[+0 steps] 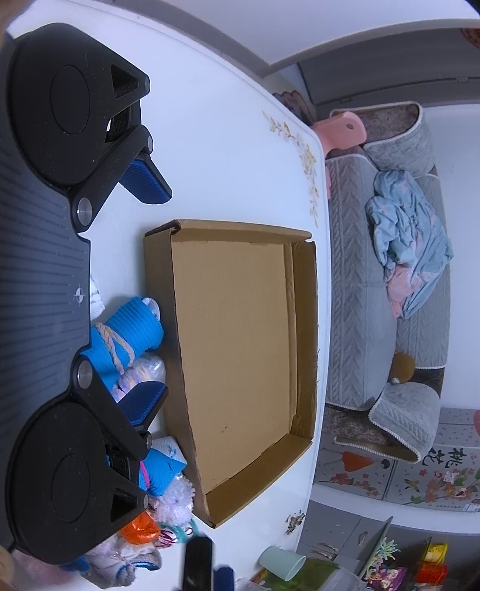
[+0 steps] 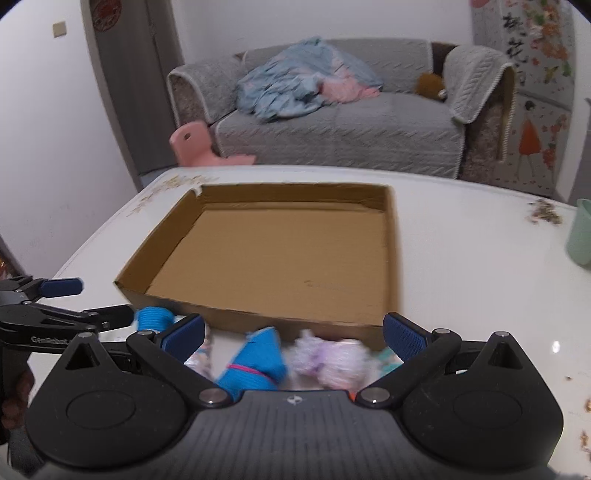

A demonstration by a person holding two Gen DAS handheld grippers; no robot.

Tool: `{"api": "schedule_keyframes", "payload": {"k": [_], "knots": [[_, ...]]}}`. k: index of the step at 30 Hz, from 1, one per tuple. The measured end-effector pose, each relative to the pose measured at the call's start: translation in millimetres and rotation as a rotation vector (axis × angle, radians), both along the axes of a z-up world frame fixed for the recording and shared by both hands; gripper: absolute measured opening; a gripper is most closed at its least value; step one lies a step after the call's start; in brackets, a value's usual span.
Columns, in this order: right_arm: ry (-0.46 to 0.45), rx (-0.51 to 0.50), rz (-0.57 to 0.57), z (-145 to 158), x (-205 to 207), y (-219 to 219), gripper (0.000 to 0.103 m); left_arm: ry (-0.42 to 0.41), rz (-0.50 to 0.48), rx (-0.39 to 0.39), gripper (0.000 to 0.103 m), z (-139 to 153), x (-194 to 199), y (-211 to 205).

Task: Organize objects
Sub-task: 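Grasp the white striped sock roll with the left tool while the right grasps the teal-pink bundle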

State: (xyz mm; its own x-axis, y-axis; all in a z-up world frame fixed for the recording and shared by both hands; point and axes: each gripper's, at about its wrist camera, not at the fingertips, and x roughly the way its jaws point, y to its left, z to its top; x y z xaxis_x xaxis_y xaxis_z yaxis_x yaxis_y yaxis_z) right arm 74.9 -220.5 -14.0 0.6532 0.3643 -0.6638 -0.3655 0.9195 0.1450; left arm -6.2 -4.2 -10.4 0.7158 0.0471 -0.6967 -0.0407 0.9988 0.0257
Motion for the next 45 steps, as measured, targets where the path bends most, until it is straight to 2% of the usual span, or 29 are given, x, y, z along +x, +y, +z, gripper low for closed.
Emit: {"api": "schedule_keyframes", "payload": {"k": [2, 4, 7, 12, 15, 19, 21, 23, 24, 27, 28, 29, 30, 32, 33, 35, 40, 43, 45], "knots": [[-0.004, 0.021, -0.023, -1.8, -3.9, -20.5, 0.103, -0.001, -0.009, 0.016, 0.102, -3.3, -6.7, 5.2], [0.002, -0.007, -0.064, -8.3, -6.0, -36.9, 0.102, 0.006, -0.020, 0.023, 0.102, -10.9, -17.7, 13.9], [0.042, -0.011, -0.078, -25.7, -8.1, -55.7, 0.102, -0.004, -0.056, 0.023, 0.099, -23.8, -39.6, 20.2], [0.053, -0.008, -0.012, -42.3, -6.2, -41.7, 0.099, 0.039, -0.092, -0.038, 0.086, -45.9, -49.5, 27.5], [0.074, -0.014, -0.004, -47.6, 5.4, -37.6, 0.089, 0.068, -0.075, -0.058, 0.074, -54.1, -44.5, 36.5], [0.107, 0.012, -0.028, -54.2, 19.5, -46.2, 0.078, 0.089, -0.041, -0.106, 0.067, -54.4, -35.5, 49.1], [0.117, 0.024, -0.036, -56.7, 23.8, -49.3, 0.078, 0.102, -0.047, -0.097, 0.064, -55.3, -29.4, 48.4], [0.137, 0.006, -0.044, -61.1, 28.7, -45.0, 0.070, 0.100, -0.064, -0.050, 0.064, -57.6, -25.7, 42.6], [0.153, -0.004, -0.050, -64.2, 30.2, -43.3, 0.059, 0.100, -0.068, -0.019, 0.064, -58.2, -25.0, 38.9], [0.167, 0.017, -0.055, -67.2, 27.0, -47.5, 0.056, 0.089, -0.079, -0.010, 0.063, -58.9, -29.1, 36.9], [0.168, 0.031, -0.055, -68.2, 25.9, -49.8, 0.051, 0.085, -0.081, -0.012, 0.061, -59.3, -30.0, 36.5], [0.174, 0.048, -0.052, -69.7, 25.8, -51.0, 0.047, 0.081, -0.088, -0.014, 0.050, -58.7, -30.4, 35.5], [0.176, 0.065, -0.043, -69.9, 24.3, -52.3, 0.039, 0.080, -0.093, -0.016, 0.045, -57.9, -31.0, 34.5], [0.161, 0.072, -0.051, -64.2, 19.8, -55.4, 0.023, 0.083, -0.101, -0.025, 0.043, -56.9, -30.7, 34.4], [0.157, 0.093, -0.049, -60.3, 17.9, -59.4, 0.021, 0.085, -0.107, -0.040, 0.042, -56.4, -30.3, 34.4], [0.147, 0.132, -0.047, -53.2, 15.1, -66.5, 0.021, 0.080, -0.116, -0.050, 0.042, -54.4, -31.6, 35.3], [0.123, 0.143, -0.047, -44.3, 11.1, -74.1, 0.021, 0.053, -0.096, -0.058, 0.042, -43.7, -35.0, 40.0], [0.102, 0.169, -0.028, -33.6, 10.8, -74.5, 0.021, 0.022, -0.097, -0.077, 0.042, -26.2, -35.9, 45.7], [0.064, 0.173, -0.006, -19.4, 10.7, -70.3, 0.021, -0.016, -0.091, -0.062, 0.042, -8.3, -32.1, 49.5]]}}
